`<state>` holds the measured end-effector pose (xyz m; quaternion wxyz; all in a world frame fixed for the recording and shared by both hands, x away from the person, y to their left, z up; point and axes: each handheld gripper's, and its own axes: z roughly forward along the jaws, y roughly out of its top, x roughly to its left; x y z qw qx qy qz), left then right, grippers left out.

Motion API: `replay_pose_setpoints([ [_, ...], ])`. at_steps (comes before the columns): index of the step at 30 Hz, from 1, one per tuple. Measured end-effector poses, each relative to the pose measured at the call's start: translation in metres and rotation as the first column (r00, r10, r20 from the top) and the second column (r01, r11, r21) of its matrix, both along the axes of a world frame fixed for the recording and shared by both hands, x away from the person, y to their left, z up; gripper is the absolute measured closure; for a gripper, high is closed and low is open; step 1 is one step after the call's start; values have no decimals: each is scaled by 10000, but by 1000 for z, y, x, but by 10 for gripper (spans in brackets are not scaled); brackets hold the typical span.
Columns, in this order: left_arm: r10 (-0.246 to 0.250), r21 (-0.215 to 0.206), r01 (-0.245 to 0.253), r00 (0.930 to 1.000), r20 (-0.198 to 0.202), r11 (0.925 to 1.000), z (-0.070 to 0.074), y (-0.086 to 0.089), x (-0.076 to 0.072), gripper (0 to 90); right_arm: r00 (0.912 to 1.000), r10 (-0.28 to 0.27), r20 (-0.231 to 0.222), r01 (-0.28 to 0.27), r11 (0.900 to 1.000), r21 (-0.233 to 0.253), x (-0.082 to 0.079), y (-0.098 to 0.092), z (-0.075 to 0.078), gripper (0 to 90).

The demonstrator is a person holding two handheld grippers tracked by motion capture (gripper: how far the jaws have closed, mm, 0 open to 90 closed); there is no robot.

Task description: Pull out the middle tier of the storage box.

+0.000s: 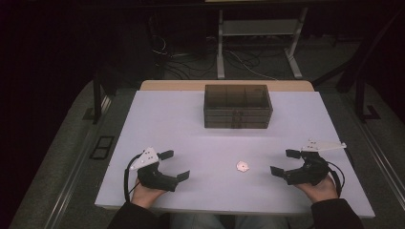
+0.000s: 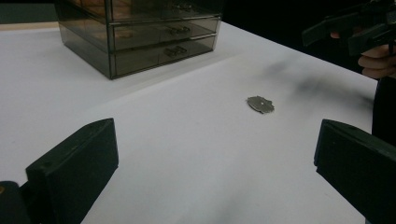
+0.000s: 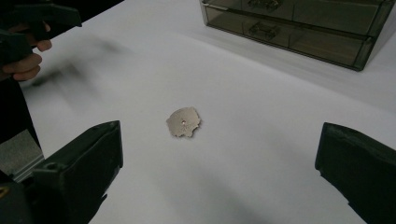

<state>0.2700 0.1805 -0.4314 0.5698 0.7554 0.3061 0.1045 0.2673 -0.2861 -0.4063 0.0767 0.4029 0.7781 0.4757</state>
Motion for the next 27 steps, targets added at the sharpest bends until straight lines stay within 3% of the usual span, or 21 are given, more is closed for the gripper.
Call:
replay_pose_setpoints([
  [9,63,-66,-64,10000,-53,10000,0,0,1,0,9996,133,-245,-135,9999,-79,7,3,9,5],
  [27,57,-122,-58,9999,-96,9999,0,0,1,0,9986,509,-166,-513,9982,-296,25,22,32,5],
])
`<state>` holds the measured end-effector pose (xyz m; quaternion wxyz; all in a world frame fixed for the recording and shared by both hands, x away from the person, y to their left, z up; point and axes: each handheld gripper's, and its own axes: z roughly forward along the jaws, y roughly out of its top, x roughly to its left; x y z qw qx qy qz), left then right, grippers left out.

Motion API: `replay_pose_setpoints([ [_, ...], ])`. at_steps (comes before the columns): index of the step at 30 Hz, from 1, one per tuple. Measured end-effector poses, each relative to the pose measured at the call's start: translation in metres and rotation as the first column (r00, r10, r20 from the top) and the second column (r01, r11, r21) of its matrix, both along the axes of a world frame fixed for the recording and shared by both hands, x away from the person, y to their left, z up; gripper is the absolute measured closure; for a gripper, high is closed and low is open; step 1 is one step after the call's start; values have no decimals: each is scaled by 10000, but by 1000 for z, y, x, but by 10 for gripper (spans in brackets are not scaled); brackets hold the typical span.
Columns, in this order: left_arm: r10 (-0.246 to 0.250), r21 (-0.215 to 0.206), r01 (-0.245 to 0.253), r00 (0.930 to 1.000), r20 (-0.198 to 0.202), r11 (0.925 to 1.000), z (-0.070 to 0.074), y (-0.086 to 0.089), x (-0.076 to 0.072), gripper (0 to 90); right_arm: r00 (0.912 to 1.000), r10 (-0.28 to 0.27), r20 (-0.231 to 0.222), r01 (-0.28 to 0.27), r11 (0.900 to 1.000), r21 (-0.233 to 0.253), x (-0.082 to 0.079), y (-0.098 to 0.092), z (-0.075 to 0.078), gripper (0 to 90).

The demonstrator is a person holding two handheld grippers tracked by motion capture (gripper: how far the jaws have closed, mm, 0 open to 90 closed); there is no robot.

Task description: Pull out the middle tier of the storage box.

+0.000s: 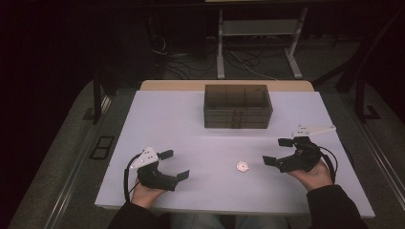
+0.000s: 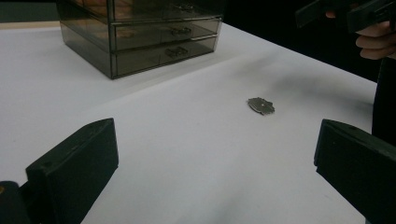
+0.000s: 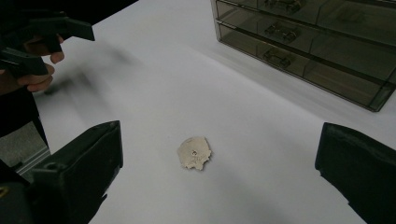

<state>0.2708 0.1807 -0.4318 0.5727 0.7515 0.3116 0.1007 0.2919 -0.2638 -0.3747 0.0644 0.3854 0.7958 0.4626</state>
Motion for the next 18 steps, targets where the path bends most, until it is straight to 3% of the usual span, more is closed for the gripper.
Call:
replay_pose_setpoints([
  [18,-5,-23,5,10000,-14,10000,0,0,0,0,9991,315,-281,-316,9995,-55,23,21,7,5],
])
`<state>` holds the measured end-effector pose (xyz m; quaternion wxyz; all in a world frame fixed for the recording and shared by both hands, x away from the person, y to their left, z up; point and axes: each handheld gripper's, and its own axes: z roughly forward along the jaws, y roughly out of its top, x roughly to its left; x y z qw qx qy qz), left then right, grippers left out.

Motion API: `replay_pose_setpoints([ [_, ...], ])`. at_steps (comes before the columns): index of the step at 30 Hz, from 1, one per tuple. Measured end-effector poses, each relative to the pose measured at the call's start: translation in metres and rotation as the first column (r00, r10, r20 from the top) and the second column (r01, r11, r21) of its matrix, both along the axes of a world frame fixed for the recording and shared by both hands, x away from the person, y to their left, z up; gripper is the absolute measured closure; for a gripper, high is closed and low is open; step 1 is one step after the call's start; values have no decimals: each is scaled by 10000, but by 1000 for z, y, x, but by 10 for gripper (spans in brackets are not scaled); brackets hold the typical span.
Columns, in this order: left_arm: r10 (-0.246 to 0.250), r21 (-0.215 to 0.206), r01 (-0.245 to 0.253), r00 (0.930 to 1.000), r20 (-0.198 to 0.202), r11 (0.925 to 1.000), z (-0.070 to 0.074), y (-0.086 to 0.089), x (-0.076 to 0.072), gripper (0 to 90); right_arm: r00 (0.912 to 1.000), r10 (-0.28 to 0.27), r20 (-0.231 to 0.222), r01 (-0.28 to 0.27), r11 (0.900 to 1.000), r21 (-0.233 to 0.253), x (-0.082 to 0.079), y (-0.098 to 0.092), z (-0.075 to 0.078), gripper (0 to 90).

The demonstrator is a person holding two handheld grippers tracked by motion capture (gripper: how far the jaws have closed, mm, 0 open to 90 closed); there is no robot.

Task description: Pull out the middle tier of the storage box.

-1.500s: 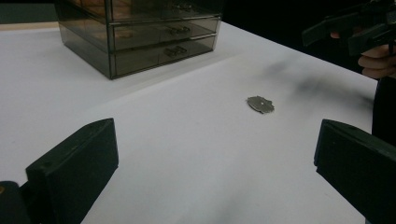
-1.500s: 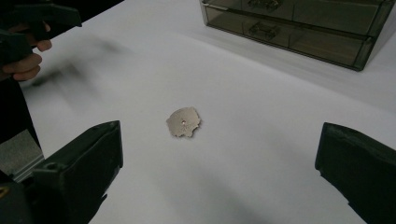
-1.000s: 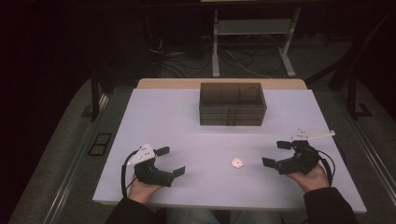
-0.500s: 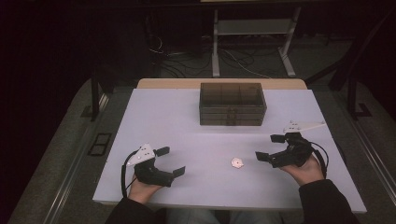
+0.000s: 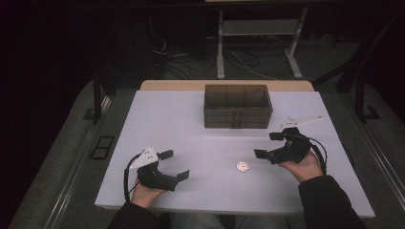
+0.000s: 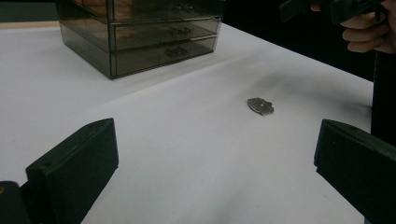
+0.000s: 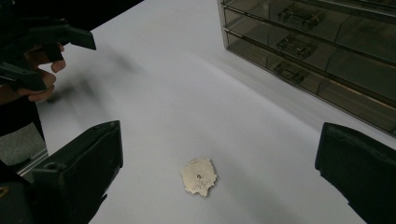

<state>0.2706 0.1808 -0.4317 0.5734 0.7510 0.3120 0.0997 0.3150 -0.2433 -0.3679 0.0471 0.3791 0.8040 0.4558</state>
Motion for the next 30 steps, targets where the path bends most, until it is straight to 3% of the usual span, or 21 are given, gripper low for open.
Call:
replay_pose_setpoints([
  [30,-86,39,86,10000,19,10000,0,0,0,0,9989,119,-455,-110,9998,194,30,27,-11,5],
])
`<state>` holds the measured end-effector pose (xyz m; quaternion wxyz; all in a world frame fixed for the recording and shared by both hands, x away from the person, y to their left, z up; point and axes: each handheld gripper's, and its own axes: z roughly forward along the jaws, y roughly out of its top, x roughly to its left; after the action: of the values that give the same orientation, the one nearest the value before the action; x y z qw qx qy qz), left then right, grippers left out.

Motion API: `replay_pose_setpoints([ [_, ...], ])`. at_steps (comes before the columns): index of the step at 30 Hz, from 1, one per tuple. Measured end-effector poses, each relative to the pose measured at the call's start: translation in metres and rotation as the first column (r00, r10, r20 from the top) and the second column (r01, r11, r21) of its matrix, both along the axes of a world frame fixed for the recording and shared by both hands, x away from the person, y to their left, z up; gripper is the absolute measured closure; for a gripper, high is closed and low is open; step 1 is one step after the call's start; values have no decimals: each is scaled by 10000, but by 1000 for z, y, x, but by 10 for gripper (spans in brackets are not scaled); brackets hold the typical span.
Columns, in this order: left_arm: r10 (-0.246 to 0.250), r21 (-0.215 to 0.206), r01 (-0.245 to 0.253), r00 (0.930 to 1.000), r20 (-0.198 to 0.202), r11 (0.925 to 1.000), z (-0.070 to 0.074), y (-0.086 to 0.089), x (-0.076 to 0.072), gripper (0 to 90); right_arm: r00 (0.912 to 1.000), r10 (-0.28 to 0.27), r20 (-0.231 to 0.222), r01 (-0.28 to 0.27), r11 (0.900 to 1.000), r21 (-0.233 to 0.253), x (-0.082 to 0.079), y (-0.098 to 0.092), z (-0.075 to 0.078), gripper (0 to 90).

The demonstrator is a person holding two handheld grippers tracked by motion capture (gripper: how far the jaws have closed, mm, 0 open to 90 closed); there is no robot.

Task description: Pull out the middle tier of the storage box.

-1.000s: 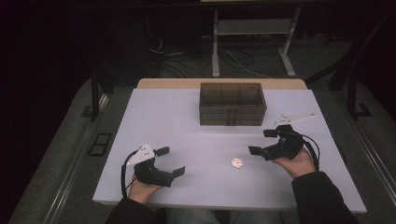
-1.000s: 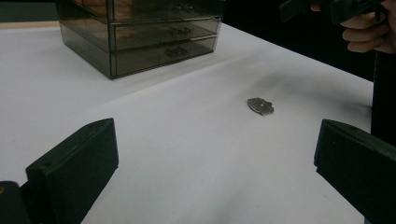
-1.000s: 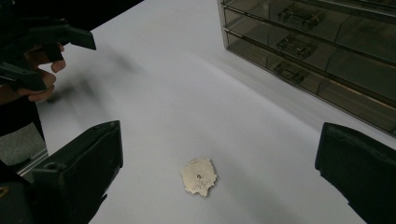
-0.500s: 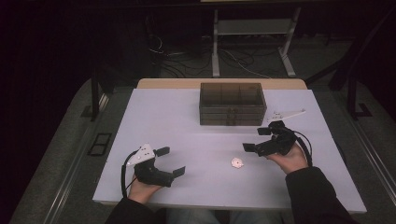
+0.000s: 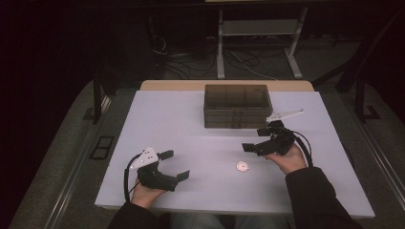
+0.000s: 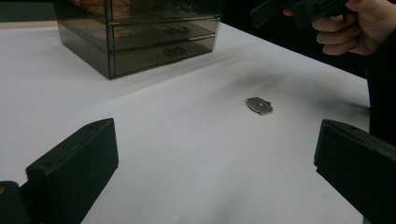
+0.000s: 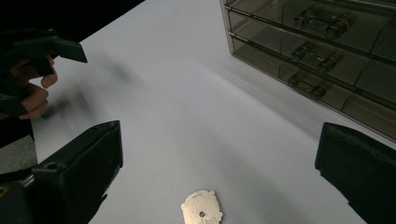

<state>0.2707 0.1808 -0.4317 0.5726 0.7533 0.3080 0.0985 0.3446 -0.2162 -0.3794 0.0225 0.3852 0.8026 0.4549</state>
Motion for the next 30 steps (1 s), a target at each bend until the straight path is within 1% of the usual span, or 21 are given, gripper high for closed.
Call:
replay_pose_setpoints([
  [11,-9,-37,9,10000,4,10000,0,0,0,0,9995,-137,-270,146,9994,324,12,9,-8,5],
  [17,-8,-41,8,10000,37,10000,1,0,0,0,9979,-281,-591,336,9950,940,19,11,-12,5],
  [19,-43,-29,43,10000,42,10000,1,0,0,0,9965,-339,-769,429,9920,1188,23,10,-14,5],
  [22,-58,-28,58,10000,45,10000,1,0,0,0,9922,-488,-1149,670,9849,1596,29,9,-18,5],
  [27,-53,-84,53,10000,38,10000,1,0,0,0,9800,-829,-1810,1220,9687,2164,38,6,-26,5],
  [28,-56,-79,56,10000,36,10000,1,0,0,0,9789,-883,-1844,1292,9661,2235,39,6,-28,5],
  [30,-71,-69,71,10000,35,10000,1,0,0,0,9734,-1019,-2051,1506,9595,2379,42,5,-30,5],
])
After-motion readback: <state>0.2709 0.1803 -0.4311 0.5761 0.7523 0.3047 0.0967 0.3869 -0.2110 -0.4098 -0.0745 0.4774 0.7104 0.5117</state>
